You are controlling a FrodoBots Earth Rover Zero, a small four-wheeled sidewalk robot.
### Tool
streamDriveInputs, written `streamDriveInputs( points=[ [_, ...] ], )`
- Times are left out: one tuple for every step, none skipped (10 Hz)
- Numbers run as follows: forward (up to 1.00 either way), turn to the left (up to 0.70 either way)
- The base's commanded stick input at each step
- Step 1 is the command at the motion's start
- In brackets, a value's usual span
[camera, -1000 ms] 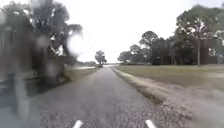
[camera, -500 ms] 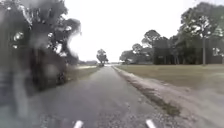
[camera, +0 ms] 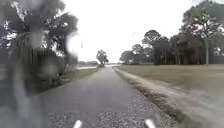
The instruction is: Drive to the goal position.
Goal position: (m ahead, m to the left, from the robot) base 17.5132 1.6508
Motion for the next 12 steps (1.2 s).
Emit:
streamDriveInputs(
  points=[
    [0.99,0.00],
    [0.99,0.00],
    [0.99,0.00],
    [0.99,0.11],
    [0.99,0.40],
    [0.99,0.27],
    [0.99,0.00],
    [0.99,0.00],
    [0.99,0.00],
    [0.99,0.00],
    [0.99,0.00],
    [0.99,0.00]
  ],
)
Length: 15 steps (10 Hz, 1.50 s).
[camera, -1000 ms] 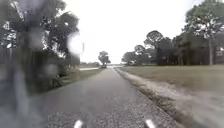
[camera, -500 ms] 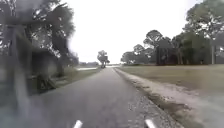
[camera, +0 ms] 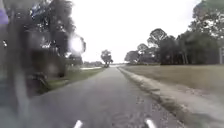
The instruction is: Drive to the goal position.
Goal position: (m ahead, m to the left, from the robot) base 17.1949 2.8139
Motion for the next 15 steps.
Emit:
streamDriveInputs(
  points=[
    [0.99,0.00],
    [0.99,0.00],
    [0.99,0.00],
    [0.99,0.00],
    [0.99,0.00],
    [0.99,0.00],
    [0.99,0.00],
    [0.99,0.00],
    [0.99,0.00],
    [0.99,0.00],
    [0.99,0.00],
    [0.99,0.00],
    [0.99,0.00],
    [0.99,0.00],
    [0.99,0.00]
  ],
)
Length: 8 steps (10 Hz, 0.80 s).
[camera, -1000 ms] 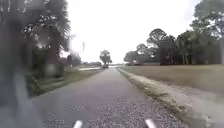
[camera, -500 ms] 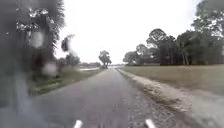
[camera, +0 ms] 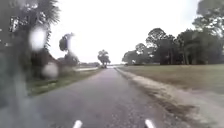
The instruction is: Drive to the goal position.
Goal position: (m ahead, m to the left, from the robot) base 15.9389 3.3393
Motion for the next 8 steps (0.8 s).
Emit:
streamDriveInputs(
  points=[
    [0.99,0.00],
    [0.99,0.00],
    [0.99,0.00],
    [0.99,0.00],
    [0.99,0.13],
    [0.99,0.38],
    [0.99,0.40],
    [0.99,0.04]
  ],
)
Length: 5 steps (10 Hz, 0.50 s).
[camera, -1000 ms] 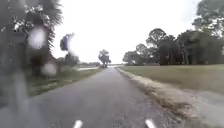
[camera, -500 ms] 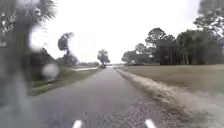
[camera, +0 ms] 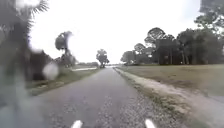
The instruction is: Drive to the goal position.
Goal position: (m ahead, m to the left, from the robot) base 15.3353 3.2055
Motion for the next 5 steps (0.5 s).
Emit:
streamDriveInputs(
  points=[
    [0.99,0.00],
    [0.99,0.00],
    [0.99,0.00],
    [0.99,0.00],
    [0.99,0.00]
  ],
)
